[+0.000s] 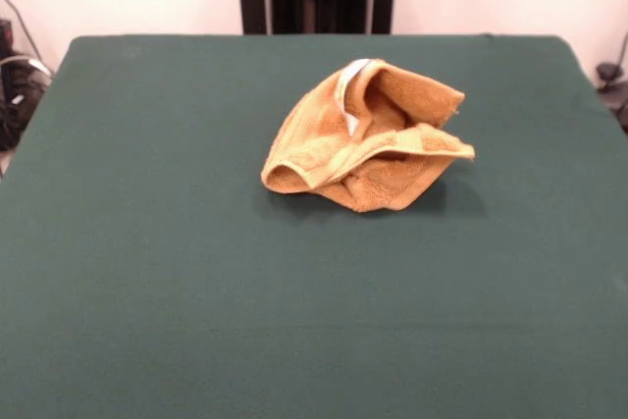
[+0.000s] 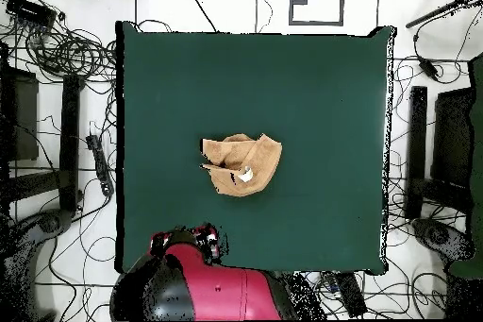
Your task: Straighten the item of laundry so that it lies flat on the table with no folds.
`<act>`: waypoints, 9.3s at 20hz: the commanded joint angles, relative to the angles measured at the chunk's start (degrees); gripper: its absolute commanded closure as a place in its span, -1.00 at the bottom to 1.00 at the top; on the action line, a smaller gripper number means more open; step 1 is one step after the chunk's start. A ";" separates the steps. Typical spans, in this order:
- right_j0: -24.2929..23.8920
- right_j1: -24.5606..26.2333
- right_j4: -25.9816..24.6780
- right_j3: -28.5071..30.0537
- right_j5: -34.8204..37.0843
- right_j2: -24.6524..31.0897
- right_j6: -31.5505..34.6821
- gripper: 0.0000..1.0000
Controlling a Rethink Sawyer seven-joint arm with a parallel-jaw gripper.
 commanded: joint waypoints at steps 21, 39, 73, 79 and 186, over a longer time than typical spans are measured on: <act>-1.11 15.34 -0.04 2.81 -17.92 1.96 12.42 -1.00; -0.22 27.58 0.73 -1.52 -29.56 0.86 11.65 -1.00; 3.23 28.61 4.09 -22.45 -5.99 -5.61 14.05 -1.00; 5.86 31.10 7.04 -26.52 -4.40 -8.55 17.81 -1.00; 2.73 35.67 -23.06 -22.26 -9.53 9.81 3.75 -1.00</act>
